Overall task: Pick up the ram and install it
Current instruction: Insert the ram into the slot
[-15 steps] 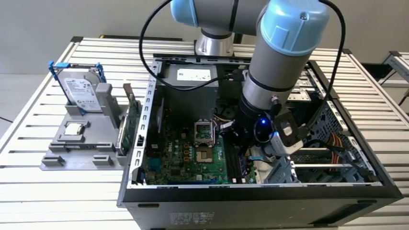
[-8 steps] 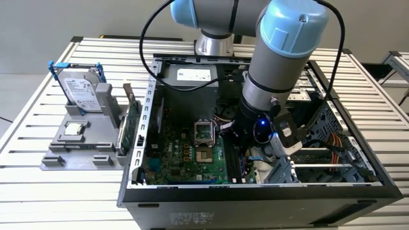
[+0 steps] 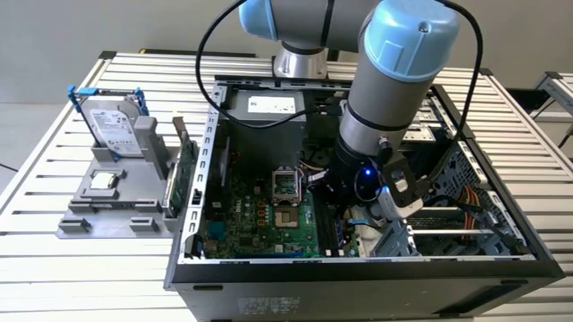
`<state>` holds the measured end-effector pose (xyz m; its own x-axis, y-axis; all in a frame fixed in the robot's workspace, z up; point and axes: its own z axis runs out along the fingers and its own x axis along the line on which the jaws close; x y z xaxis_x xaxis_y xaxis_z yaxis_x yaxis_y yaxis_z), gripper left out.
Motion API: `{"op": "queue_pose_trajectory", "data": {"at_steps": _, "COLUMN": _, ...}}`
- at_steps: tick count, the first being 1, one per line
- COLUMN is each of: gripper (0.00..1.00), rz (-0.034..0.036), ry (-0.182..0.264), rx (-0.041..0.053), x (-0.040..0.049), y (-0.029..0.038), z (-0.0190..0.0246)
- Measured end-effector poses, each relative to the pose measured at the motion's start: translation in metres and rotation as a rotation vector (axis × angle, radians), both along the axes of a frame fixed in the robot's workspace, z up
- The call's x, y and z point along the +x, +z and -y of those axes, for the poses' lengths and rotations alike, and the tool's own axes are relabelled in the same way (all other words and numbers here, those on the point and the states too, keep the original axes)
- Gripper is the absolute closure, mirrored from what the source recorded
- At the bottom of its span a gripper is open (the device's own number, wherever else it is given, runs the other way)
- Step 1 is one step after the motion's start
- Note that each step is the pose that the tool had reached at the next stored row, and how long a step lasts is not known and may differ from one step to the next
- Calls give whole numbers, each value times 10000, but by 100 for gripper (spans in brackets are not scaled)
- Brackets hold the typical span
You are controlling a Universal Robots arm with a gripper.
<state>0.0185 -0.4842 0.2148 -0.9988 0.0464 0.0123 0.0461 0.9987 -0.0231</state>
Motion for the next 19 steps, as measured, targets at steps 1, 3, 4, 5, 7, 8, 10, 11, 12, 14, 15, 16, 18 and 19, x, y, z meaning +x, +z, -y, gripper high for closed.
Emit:
{"op": "queue_pose_trajectory", "data": {"at_steps": 1, "gripper": 100, "rz": 0, "ry": 1, "rx": -3, "x": 0, "y": -2, "z": -1}}
{"op": "queue_pose_trajectory", "data": {"at_steps": 3, "gripper": 100, "rz": -1, "ry": 0, "rx": -4, "x": 1, "y": -3, "z": -2}}
{"op": "queue_pose_trajectory", "data": {"at_steps": 4, "gripper": 100, "rz": 0, "ry": 0, "rx": -4, "x": 1, "y": -5, "z": -4}}
{"op": "queue_pose_trajectory", "data": {"at_steps": 5, "gripper": 100, "rz": 0, "ry": 0, "rx": -3, "x": 0, "y": -6, "z": -7}}
{"op": "queue_pose_trajectory", "data": {"at_steps": 7, "gripper": 100, "rz": -1, "ry": 0, "rx": -6, "x": 0, "y": -11, "z": -12}}
{"op": "queue_pose_trajectory", "data": {"at_steps": 8, "gripper": 100, "rz": -2, "ry": 0, "rx": -7, "x": 0, "y": -12, "z": -12}}
{"op": "queue_pose_trajectory", "data": {"at_steps": 10, "gripper": 100, "rz": -1, "ry": 0, "rx": -6, "x": 0, "y": -13, "z": -13}}
{"op": "queue_pose_trajectory", "data": {"at_steps": 11, "gripper": 100, "rz": -1, "ry": 0, "rx": -4, "x": 0, "y": -14, "z": -13}}
{"op": "queue_pose_trajectory", "data": {"at_steps": 12, "gripper": 100, "rz": -1, "ry": 0, "rx": -4, "x": 0, "y": -14, "z": -13}}
{"op": "queue_pose_trajectory", "data": {"at_steps": 14, "gripper": 100, "rz": -1, "ry": 0, "rx": -3, "x": 0, "y": -14, "z": -13}}
{"op": "queue_pose_trajectory", "data": {"at_steps": 15, "gripper": 100, "rz": -1, "ry": 0, "rx": -4, "x": 0, "y": -14, "z": -13}}
{"op": "queue_pose_trajectory", "data": {"at_steps": 16, "gripper": 100, "rz": -1, "ry": 0, "rx": -4, "x": 0, "y": -14, "z": -13}}
{"op": "queue_pose_trajectory", "data": {"at_steps": 18, "gripper": 100, "rz": -1, "ry": 0, "rx": -3, "x": 0, "y": -15, "z": -13}}
{"op": "queue_pose_trajectory", "data": {"at_steps": 19, "gripper": 100, "rz": -1, "ry": 0, "rx": -3, "x": 0, "y": -15, "z": -13}}
